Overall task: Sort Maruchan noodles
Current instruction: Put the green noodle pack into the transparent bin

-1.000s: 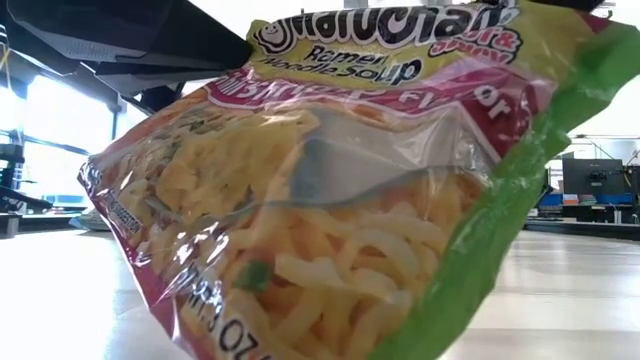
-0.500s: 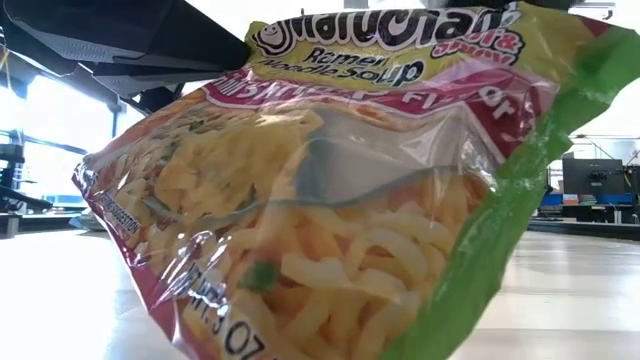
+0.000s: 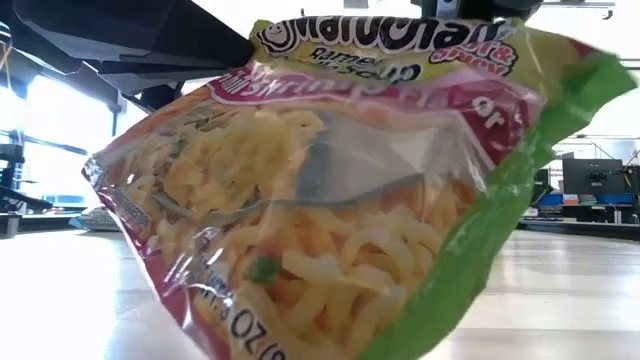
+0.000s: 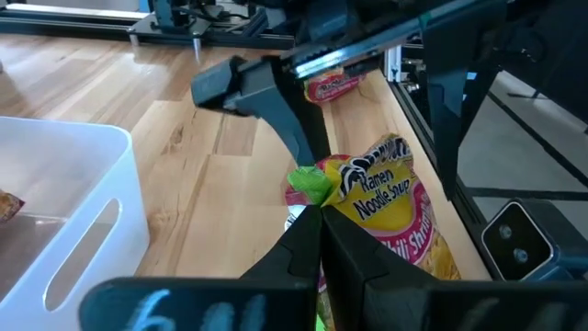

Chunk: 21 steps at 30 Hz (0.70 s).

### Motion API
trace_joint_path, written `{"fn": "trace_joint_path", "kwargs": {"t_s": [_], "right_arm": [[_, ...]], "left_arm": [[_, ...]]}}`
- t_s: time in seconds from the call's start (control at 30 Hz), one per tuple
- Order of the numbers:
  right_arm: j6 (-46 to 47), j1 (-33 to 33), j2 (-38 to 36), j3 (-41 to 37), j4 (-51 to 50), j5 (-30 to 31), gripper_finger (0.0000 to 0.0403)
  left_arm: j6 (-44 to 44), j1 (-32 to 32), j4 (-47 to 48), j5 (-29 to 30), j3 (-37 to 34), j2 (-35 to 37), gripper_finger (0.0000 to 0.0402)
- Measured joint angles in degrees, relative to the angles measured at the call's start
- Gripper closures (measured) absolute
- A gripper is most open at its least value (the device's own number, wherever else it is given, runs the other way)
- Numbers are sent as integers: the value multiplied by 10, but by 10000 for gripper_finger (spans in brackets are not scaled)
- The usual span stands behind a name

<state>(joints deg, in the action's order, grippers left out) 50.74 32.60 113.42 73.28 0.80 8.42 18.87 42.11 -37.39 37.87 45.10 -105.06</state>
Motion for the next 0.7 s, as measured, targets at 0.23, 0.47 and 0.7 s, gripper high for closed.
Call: {"fn": "trace_joint_path", "kwargs": {"t_s": [0.23,0.47,0.7], "right_arm": [[25,2,12,0,14,21,167],[25,4,35,-1,53,23,208],[-17,8,36,-1,76,37,271]], "left_arm": [[-8,2,0,12,0,0,401],[-16,9,-3,24,0,0,401],[9,23,-8,49,0,0,396]]}}
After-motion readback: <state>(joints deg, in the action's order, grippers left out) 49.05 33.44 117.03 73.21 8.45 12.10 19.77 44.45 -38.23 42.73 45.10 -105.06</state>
